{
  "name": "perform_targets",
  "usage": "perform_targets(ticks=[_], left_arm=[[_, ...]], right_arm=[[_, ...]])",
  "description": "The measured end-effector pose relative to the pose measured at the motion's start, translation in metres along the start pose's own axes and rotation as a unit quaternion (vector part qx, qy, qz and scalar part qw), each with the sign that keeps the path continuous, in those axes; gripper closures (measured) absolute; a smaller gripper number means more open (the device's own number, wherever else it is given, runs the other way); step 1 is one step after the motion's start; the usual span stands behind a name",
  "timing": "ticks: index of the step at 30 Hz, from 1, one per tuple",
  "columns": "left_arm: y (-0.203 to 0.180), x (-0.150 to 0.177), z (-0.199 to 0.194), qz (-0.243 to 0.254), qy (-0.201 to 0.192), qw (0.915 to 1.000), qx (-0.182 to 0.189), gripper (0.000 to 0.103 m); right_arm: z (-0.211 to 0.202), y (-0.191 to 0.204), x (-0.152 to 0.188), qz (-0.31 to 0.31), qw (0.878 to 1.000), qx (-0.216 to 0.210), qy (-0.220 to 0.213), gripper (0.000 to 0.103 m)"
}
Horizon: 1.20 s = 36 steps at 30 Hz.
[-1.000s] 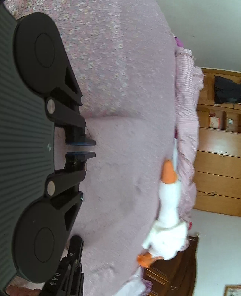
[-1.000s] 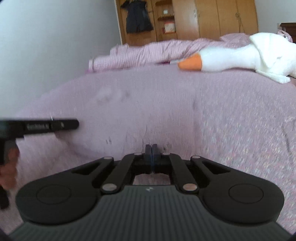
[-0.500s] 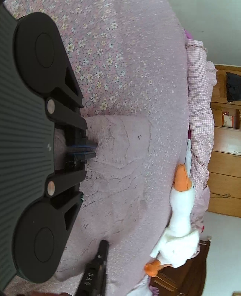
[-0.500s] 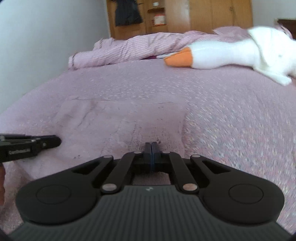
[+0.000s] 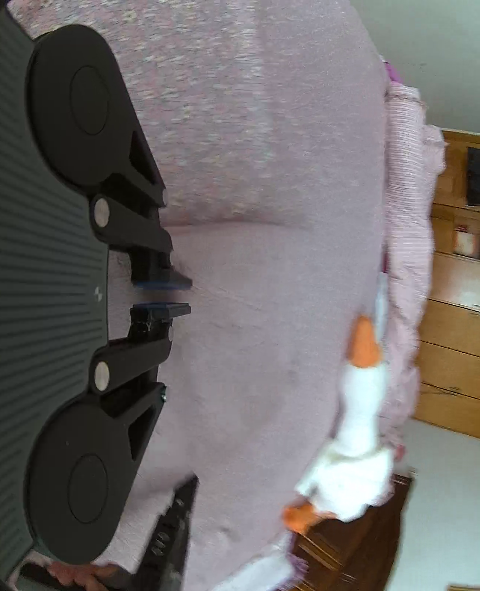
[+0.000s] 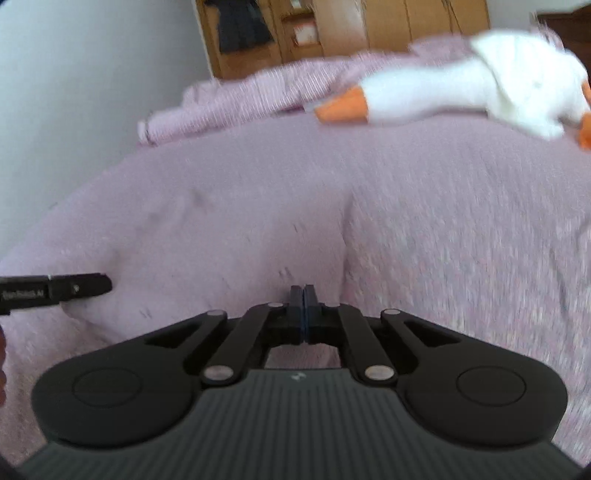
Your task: Fold small clothes
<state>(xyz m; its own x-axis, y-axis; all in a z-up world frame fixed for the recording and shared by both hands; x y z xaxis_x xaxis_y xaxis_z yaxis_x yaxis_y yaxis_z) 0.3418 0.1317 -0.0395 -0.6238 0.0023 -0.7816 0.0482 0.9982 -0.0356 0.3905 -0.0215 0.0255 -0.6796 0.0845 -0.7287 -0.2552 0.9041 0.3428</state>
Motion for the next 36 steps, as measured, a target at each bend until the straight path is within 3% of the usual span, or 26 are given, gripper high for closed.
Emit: perform_targets(ticks=[4, 7, 11, 14, 17, 21, 27, 32, 36], left_arm=[[0.004, 0.013, 0.01, -0.014, -0.022, 0.9996, 0.008, 0.094], [0.002, 0.011, 0.008, 0.001, -0.023, 0.9997, 0.004, 0.094], [0.006, 0.005, -0.006, -0.023, -0.031, 0.9992, 0.009, 0.094], [0.005, 0.002, -0.012, -0.006, -0.039, 0.9992, -0.008, 0.094], [0.002, 0.011, -0.003, 0.02, -0.012, 0.9994, -0.025, 0.094], [0.002, 0.012, 0.0, 0.033, -0.007, 0.9986, -0.041, 0.094], [0.011, 0.014, -0.001, 0.009, -0.016, 0.9995, -0.026, 0.094], [0.012, 0.012, -0.021, -0.022, -0.026, 0.9994, -0.013, 0.094], [0.016, 0.022, -0.02, -0.028, -0.011, 0.9995, -0.002, 0.094]], right_arm=[[0.009, -0.012, 0.007, -0.001, 1.0, 0.017, 0.006, 0.101], [0.008, -0.02, 0.006, 0.01, 0.999, 0.033, 0.005, 0.1], [-0.018, -0.014, -0.001, 0.049, 0.998, -0.012, -0.041, 0.1], [-0.033, 0.011, -0.003, 0.023, 0.996, -0.059, -0.065, 0.1], [-0.019, 0.026, 0.01, -0.031, 0.998, -0.038, -0.038, 0.1], [-0.003, 0.027, 0.023, -0.026, 0.999, -0.035, -0.02, 0.101], [0.002, 0.036, 0.022, -0.071, 0.997, -0.004, -0.02, 0.101], [-0.024, 0.037, 0.009, -0.014, 0.998, -0.044, -0.039, 0.099], [-0.021, 0.042, 0.018, -0.083, 0.995, -0.018, -0.058, 0.097]])
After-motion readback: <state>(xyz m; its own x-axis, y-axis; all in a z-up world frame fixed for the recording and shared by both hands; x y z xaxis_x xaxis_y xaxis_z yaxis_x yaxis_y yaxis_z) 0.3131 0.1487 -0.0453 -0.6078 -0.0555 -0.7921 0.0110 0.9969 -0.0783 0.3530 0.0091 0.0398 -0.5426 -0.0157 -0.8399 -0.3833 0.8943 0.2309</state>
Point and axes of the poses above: each gripper's, at about its wrist camera, not at the fingertips, and z roughly the way its jaws point, y to its left, x to its underside, the point moved 10 cm from there along z, roughly the way its jaws point, and after that the axes turned 10 degrees about z, right-handed, at the moved point
